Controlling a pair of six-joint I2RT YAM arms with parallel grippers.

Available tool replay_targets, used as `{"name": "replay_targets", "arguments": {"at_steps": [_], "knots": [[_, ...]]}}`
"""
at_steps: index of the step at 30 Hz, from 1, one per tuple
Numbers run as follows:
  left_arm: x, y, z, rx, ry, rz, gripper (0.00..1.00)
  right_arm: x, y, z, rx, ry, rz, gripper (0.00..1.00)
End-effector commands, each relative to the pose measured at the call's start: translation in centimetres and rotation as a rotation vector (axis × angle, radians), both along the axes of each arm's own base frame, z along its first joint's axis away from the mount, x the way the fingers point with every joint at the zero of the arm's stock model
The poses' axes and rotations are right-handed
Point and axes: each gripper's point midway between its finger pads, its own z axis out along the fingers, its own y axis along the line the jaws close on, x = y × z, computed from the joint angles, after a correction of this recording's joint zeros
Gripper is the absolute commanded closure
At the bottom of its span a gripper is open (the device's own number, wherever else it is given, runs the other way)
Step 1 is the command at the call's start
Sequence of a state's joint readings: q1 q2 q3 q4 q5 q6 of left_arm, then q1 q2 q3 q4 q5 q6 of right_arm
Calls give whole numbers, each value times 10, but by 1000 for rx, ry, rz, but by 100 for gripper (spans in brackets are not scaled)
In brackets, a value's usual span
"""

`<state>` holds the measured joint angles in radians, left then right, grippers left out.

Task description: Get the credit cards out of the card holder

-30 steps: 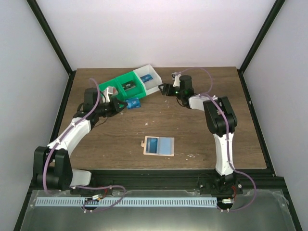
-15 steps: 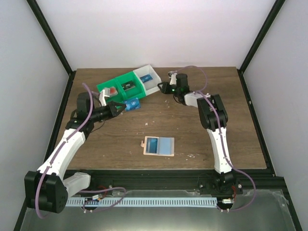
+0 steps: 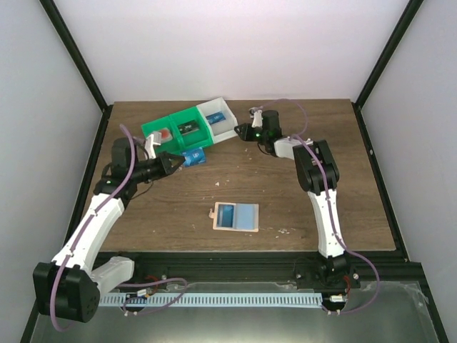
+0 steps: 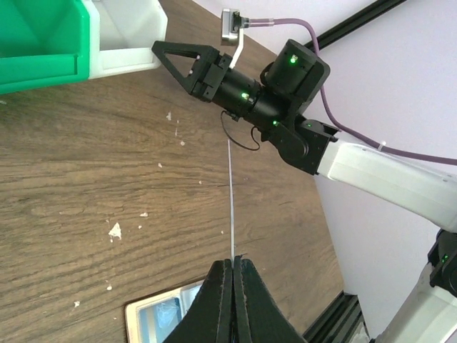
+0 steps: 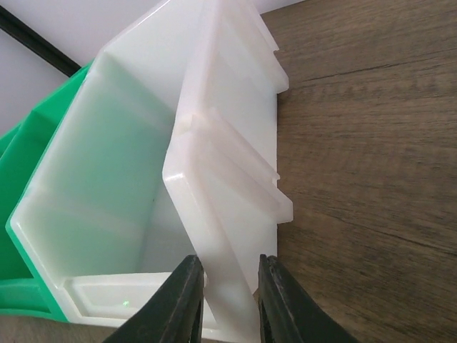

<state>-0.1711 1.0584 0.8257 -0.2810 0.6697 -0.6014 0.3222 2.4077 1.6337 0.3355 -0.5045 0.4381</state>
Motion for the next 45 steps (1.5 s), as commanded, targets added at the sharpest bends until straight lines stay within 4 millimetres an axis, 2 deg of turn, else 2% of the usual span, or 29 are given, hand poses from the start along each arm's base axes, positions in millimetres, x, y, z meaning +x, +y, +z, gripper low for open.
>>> {"name": "replay_targets", "arguments": {"at_steps": [1, 4, 6, 12, 18, 25, 34, 39, 45], "knots": [[-3, 2, 12, 20, -37, 10, 100, -17, 11, 7, -33, -5, 40, 79], [-6, 2, 11, 16, -30, 6, 100, -18, 10, 13, -41, -24, 32, 77], [-8, 1, 10, 13, -28, 5, 100, -15, 10, 17, -43, -35, 21, 68], [-13, 1, 5, 4, -22, 8, 100, -2, 16, 31, -53, -81, -19, 67], [-13, 0, 3, -2, -14, -1, 100, 9, 18, 19, -102, -68, -66, 63], [-15, 1, 1, 9, -12, 0, 100, 15, 21, 11, -119, -72, -63, 71], [-14, 2, -2, 17, -6, 6, 100, 9, 34, 20, -165, -110, -16, 82], [-11, 3, -5, 25, -4, 16, 100, -4, 32, 25, -176, -108, -18, 88], [-6, 6, -8, 44, -5, 27, 100, -27, 33, 32, -193, -112, -6, 89]]}}
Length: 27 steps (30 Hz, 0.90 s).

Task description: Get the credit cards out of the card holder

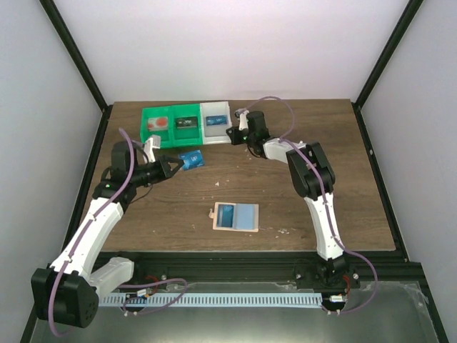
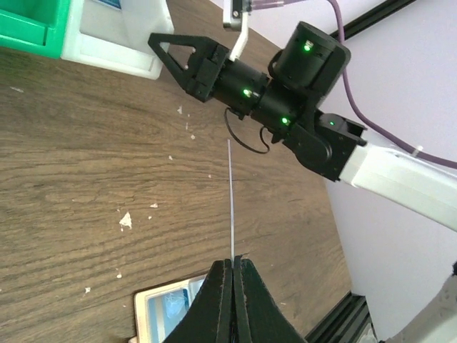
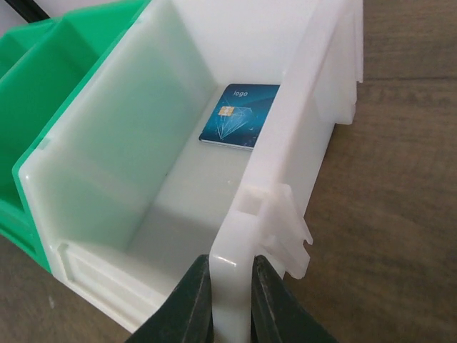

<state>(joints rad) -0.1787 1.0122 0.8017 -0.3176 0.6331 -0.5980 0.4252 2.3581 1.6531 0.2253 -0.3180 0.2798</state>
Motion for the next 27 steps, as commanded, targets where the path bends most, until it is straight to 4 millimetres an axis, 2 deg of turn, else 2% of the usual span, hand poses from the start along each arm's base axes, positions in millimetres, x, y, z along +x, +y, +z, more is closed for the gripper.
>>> {"name": "replay_targets", "arguments": {"at_steps": [1, 4, 8, 13, 16, 21, 27], "knots": [[5, 3, -4, 30, -14, 13, 100, -19, -1, 23, 0, -16, -3, 89], [10, 7, -8, 40, -10, 28, 100, -35, -2, 27, -8, -35, 11, 89], [13, 1, -6, 17, -5, -2, 100, -55, -7, 28, -26, -39, 13, 89], [21, 1, -3, 5, -13, 16, 100, -84, -11, 19, -31, -13, 11, 89], [33, 0, -9, 9, -6, 20, 100, -102, -10, 11, -22, 11, 17, 90], [53, -13, -24, 13, 33, -19, 100, -118, -11, 6, -14, 28, 23, 90], [76, -31, -32, 17, 39, -2, 100, -134, -9, 13, 33, 54, 50, 87]]}}
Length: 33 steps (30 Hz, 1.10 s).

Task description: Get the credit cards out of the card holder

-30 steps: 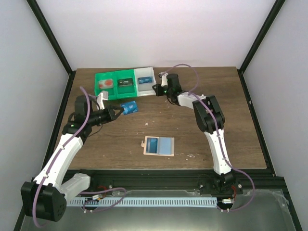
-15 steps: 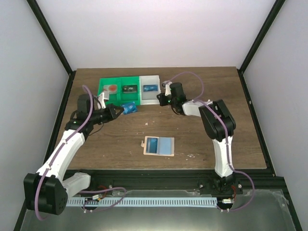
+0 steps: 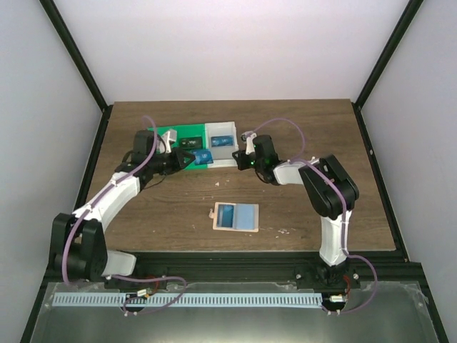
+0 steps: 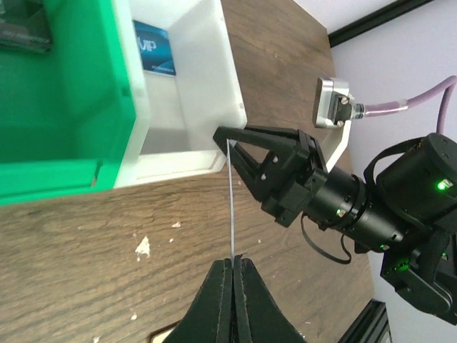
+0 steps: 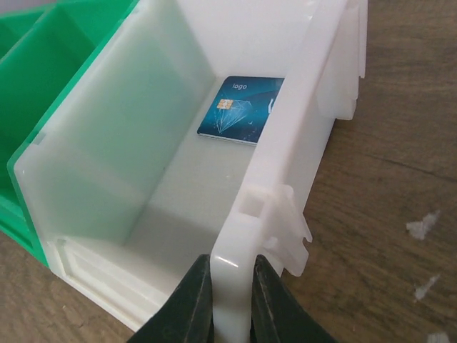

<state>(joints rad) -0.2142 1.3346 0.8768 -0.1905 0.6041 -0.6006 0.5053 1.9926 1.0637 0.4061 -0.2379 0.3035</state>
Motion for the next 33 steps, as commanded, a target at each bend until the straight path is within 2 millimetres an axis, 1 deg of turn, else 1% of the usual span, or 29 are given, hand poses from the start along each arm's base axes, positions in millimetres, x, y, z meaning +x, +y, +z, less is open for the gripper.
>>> {"name": "replay_targets", "arguments": {"at_steps": [1, 5, 7, 9, 11, 14, 15, 16, 17, 18, 19, 22, 25, 28, 30, 32, 33], "knots": [[27, -14, 19, -23, -72, 10, 100, -18, 14, 19, 85, 24, 58, 85], [52, -16, 14, -9, -46, 38, 100, -23, 13, 26, 101, 45, 56, 76], [63, -20, 6, 4, -20, 32, 100, -27, 10, 28, 103, 57, 50, 71], [70, -23, -5, 18, 19, 25, 100, -36, 5, 30, 110, 63, 45, 62], [76, -24, -11, 20, 30, 30, 100, -48, -1, 31, 116, 73, 46, 53], [85, -26, -20, 32, 49, 39, 100, -64, -9, 40, 127, 80, 46, 37], [91, -28, -18, 40, 45, 42, 100, -70, -11, 52, 144, 67, 50, 32], [95, -29, -22, 52, 55, 44, 100, -77, -13, 58, 155, 59, 55, 26], [99, -30, -25, 60, 65, 42, 100, -83, -17, 63, 163, 51, 59, 17], [102, -32, -29, 65, 76, 40, 100, -89, -20, 69, 169, 38, 57, 4], [106, -34, -32, 69, 84, 38, 100, -94, -24, 72, 171, 27, 52, 1], [115, -40, -42, 75, 104, 34, 100, -108, -37, 82, 175, 1, 33, 0], [125, -47, -48, 97, 115, 35, 100, -118, -44, 93, 188, -22, 27, 0], [137, -52, -57, 112, 130, 45, 100, -126, -52, 103, 192, -54, 13, 0], [144, -57, -68, 115, 156, 43, 100, -131, -59, 110, 196, -78, -6, 0], [149, -63, -72, 108, 165, 35, 100, -135, -64, 119, 212, -111, -18, 0], [153, -67, -71, 107, 158, 30, 100, -136, -66, 125, 220, -125, -20, 0]]}}
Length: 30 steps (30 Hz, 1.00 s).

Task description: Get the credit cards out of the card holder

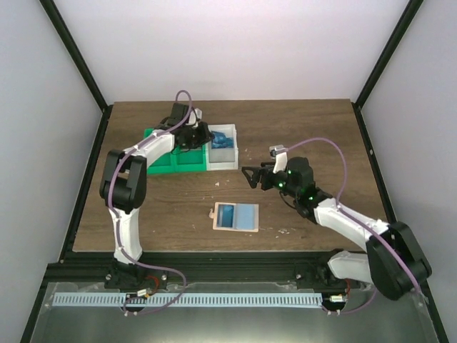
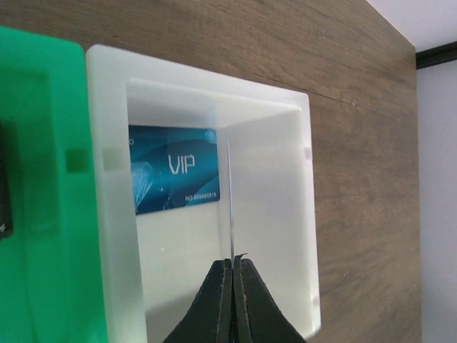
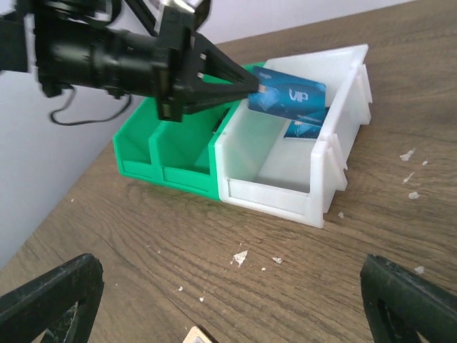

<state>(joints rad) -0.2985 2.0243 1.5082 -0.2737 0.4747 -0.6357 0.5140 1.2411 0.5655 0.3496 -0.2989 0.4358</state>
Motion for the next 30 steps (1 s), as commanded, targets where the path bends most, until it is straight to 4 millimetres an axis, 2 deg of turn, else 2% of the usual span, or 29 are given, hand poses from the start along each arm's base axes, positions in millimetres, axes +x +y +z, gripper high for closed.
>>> {"name": "replay_targets", "arguments": {"at_steps": [1, 6, 15, 18, 23, 27, 30], "knots": [[11, -14, -8, 10, 23, -10, 100, -6, -10, 24, 26, -67, -41, 0], [21, -22, -16, 52, 24, -13, 100, -7, -15, 32, 17, -91, -63, 0], [28, -21, -32, 96, 61, -5, 100, -6, -35, 40, -12, -140, -156, 0], [35, -22, -26, 95, 41, 1, 100, -8, -40, 49, -1, -173, -172, 0], [40, -19, -25, 119, 31, 16, 93, -8, -48, 55, -16, -194, -209, 0], [45, -17, -22, 141, 14, 24, 85, -10, -48, 58, -8, -194, -203, 0], [49, -17, -21, 146, 6, 25, 82, -12, -47, 58, -1, -188, -198, 0]]}}
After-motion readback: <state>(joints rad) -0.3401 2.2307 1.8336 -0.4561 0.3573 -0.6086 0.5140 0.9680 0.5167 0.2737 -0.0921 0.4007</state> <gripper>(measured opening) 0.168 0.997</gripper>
